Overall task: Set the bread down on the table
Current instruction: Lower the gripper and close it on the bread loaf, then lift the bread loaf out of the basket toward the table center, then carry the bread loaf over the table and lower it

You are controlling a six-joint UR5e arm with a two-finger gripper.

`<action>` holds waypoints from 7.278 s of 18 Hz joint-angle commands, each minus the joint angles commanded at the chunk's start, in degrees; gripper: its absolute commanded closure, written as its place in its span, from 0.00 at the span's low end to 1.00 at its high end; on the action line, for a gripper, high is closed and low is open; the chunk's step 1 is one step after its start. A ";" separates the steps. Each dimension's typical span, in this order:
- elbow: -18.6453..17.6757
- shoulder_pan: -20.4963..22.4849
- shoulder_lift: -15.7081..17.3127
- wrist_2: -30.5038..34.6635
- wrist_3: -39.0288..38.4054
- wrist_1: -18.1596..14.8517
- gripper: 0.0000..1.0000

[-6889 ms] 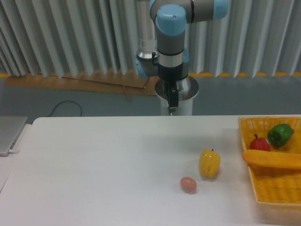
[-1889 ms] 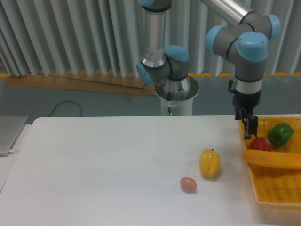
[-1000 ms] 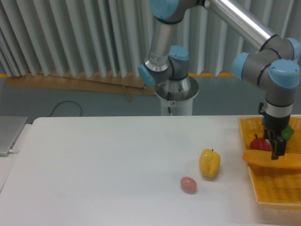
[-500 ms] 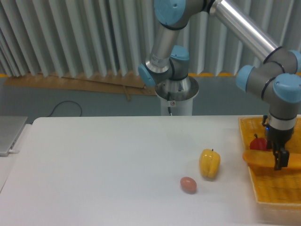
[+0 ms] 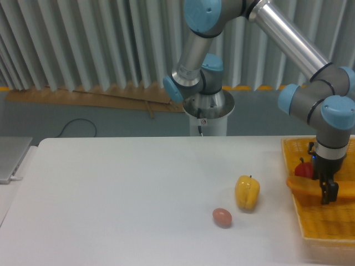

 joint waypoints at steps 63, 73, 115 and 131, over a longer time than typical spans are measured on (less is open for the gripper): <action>4.13 -21.52 14.85 -1.58 -42.52 -21.80 0.52; 3.95 -33.03 14.50 -1.94 -53.51 -21.80 0.53; 0.88 -46.93 7.57 7.29 -66.62 -19.09 0.52; 0.35 -47.46 6.15 7.82 -67.94 -15.38 0.51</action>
